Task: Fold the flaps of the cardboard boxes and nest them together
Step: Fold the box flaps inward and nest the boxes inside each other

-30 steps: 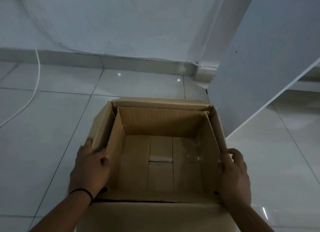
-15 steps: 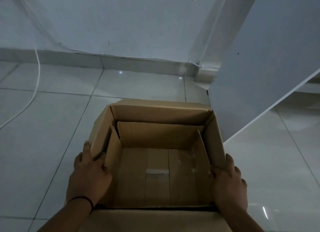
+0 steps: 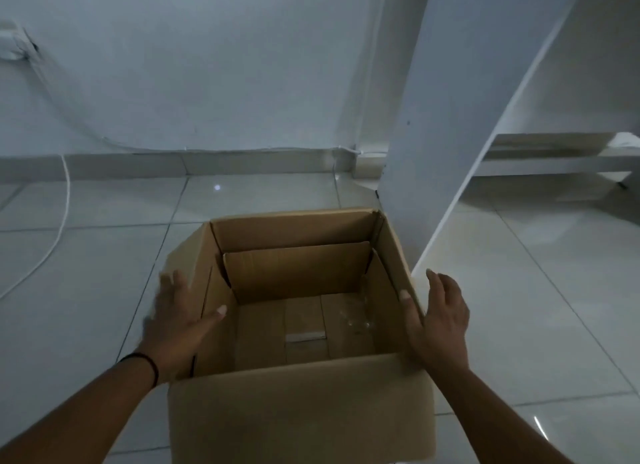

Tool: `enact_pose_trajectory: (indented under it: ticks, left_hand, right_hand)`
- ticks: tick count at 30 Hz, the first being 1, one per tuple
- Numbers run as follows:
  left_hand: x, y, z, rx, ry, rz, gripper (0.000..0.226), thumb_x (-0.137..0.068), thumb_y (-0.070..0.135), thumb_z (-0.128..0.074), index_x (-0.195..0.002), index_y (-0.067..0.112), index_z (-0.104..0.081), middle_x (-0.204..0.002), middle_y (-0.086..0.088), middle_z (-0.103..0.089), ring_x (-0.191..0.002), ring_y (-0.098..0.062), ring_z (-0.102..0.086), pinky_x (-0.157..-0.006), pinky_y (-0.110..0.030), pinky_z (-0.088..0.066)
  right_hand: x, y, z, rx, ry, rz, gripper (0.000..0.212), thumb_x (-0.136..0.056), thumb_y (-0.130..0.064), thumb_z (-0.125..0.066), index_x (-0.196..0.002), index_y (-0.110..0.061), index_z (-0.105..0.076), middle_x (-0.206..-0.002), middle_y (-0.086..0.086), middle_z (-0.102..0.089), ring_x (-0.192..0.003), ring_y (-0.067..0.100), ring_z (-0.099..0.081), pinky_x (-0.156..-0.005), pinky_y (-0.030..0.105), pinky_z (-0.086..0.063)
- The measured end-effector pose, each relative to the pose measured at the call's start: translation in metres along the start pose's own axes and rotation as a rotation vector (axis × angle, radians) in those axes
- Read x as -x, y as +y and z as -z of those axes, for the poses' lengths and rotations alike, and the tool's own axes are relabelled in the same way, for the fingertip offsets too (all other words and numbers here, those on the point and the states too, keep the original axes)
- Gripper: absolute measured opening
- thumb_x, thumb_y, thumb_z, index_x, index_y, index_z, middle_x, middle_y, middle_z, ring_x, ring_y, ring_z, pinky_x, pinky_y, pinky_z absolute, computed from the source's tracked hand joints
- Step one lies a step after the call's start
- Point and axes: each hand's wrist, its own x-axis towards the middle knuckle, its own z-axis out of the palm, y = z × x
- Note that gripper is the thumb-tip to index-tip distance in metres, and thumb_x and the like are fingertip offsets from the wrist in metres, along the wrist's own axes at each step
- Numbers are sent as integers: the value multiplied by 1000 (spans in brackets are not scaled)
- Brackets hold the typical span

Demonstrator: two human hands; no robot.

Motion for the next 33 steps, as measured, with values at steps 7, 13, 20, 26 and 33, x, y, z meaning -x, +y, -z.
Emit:
enact_pose_trajectory:
  ticks: [7, 13, 20, 26, 33]
  left_hand:
    - [114, 34, -5, 52, 218, -453, 95, -81, 31, -63, -148, 32, 4, -159, -12, -12, -145, -31, -16, -113, -59, -23]
    - [198, 70, -35, 90, 50, -606, 69, -81, 36, -49, -145, 19, -29, -157, -3, -16, -145, -21, -12, -115, -50, -22]
    - [268, 79, -45, 80, -51, -670, 48, -87, 29, -54, -134, 20, -48, -149, 0, -35, -137, -18, -29, -113, -35, -28]
    - [341, 71, -66, 74, -223, -618, 47, -91, 28, -52, -136, 21, -45, -150, 3, -34, -138, -15, -29, -114, -30, -26]
    - [401, 67, -116, -60, -484, -343, 62, -91, 31, -52, -146, 17, -27, -156, -1, -22, -141, -21, -27, -115, -36, -28]
  right_hand:
    - [114, 53, 80, 245, 101, -125, 35, -77, -29, -72, -108, -15, -66, -138, 18, -46, -123, 39, -47, -100, 59, -35]
    - [188, 79, 134, 281, 65, -330, 40, -74, -27, -76, -112, -17, -65, -143, 15, -42, -130, 38, -39, -109, 57, -23]
    - [279, 85, 188, 298, 88, -379, 37, -78, -29, -69, -114, -22, -61, -140, 12, -43, -128, 36, -41, -106, 55, -28]
    - [358, 117, 230, 383, 59, -450, 43, -85, -35, -56, -127, -27, -51, -142, 11, -42, -131, 32, -37, -107, 51, -28]
    - [421, 193, 272, 370, 65, -566, 46, -87, -37, -55, -130, -21, -49, -141, 10, -44, -132, 29, -37, -108, 53, -26]
